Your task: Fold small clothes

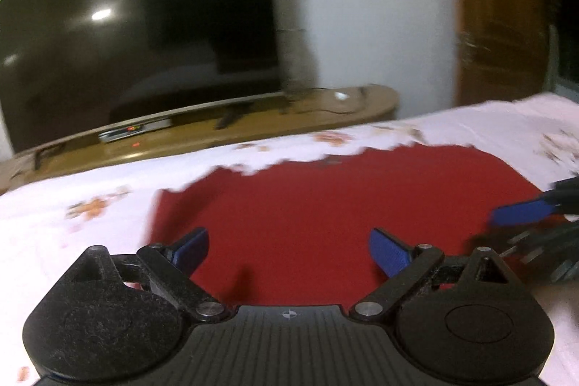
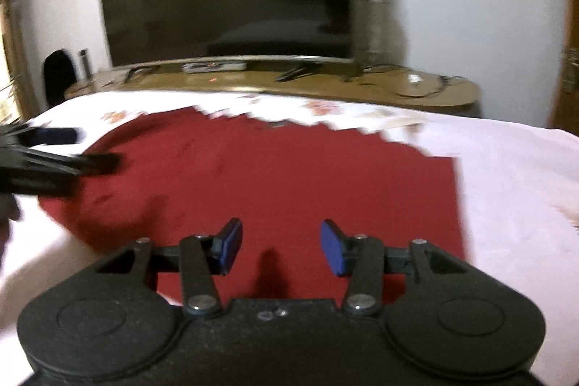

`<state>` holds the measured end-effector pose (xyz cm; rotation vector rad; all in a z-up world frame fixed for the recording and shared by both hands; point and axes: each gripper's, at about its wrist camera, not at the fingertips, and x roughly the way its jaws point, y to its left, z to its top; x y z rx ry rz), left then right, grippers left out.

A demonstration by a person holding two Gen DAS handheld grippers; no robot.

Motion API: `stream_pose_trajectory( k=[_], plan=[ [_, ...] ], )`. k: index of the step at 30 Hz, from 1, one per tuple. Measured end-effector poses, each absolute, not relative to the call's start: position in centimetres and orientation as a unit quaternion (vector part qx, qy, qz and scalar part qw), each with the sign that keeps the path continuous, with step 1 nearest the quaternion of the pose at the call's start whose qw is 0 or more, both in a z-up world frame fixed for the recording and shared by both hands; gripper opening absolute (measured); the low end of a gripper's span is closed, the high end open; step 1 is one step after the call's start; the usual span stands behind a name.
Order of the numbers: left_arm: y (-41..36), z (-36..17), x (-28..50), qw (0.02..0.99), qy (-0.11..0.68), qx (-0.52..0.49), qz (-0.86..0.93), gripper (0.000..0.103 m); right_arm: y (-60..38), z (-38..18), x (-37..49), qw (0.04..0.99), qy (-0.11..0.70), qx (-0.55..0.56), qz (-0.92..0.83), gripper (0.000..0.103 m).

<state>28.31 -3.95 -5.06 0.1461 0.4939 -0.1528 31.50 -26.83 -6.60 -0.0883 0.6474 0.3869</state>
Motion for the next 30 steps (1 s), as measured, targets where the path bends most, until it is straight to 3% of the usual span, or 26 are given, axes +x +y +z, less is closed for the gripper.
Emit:
stream_pose_trajectory(
  k=[4, 9, 15, 21, 25, 30],
  plan=[
    [-5.7, -7.2, 28.6, 0.953, 0.282, 0.081, -0.077, 0.095, -24.5, -8.1, 31.6, 0.92, 0.345, -0.069, 0.173, 0.046],
    [-0.5, -8.7, 26.9, 0.945, 0.319, 0.045, -0.058, 0.095, -28.5, -8.9, 30.1, 0.922, 0.352, -0.074, 0.142, 0.049],
    [2.6, -9.6, 26.0, 0.944, 0.327, 0.016, -0.041, 0.102, -35.4, -9.1, 28.1, 0.93, 0.356, -0.017, 0.089, 0.049],
    [2.2, -10.0, 27.6, 0.942, 0.334, 0.013, -0.036, 0.103, -34.1, -9.9, 28.6, 0.936, 0.346, -0.01, 0.062, 0.053],
    [2.1, -8.4, 26.3, 0.947, 0.32, 0.017, -0.034, 0.103, -33.6, -8.9, 28.4, 0.936, 0.348, -0.013, 0.047, 0.046],
    [2.6, -9.8, 26.6, 0.94, 0.339, 0.008, -0.034, 0.103, -33.4, -9.2, 27.8, 0.931, 0.363, 0.0, 0.045, 0.048]
  ],
)
